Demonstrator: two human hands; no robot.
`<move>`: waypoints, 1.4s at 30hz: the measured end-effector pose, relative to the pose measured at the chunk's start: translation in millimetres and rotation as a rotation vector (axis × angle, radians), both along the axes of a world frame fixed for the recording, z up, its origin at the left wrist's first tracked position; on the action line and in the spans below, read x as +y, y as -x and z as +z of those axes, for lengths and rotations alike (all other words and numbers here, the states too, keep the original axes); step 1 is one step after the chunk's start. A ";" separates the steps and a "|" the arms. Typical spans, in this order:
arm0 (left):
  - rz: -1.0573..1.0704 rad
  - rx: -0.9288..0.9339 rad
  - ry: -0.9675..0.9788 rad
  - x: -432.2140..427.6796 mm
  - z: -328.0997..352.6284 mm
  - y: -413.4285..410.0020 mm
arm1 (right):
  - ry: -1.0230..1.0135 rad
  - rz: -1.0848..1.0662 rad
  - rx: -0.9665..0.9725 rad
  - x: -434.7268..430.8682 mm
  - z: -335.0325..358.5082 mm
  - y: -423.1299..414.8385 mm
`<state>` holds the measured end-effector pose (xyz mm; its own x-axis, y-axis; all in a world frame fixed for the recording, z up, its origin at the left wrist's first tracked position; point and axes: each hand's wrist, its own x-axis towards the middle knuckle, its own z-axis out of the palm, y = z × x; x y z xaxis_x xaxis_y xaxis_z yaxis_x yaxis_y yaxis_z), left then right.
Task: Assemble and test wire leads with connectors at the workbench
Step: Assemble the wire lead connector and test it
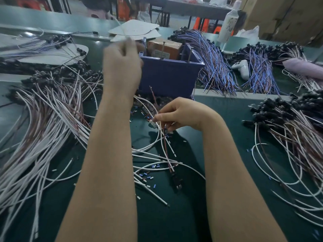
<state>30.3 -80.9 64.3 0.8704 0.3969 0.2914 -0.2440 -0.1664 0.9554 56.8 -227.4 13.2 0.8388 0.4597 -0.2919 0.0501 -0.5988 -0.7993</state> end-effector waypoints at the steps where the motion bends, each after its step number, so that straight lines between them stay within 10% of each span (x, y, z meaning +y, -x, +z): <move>1: -0.044 0.091 -0.128 -1.3 -3.8 -2.0 | -0.036 -0.045 0.015 -1.2 -1.9 -0.9; 7: -0.186 0.349 -0.407 -8.4 -24.5 -13.6 | -0.147 -0.142 0.051 1.1 -8.1 -3.7; 42: 0.084 0.183 -0.480 -37.9 -41.3 -36.2 | -0.774 -0.868 -0.409 1.3 -8.6 -17.0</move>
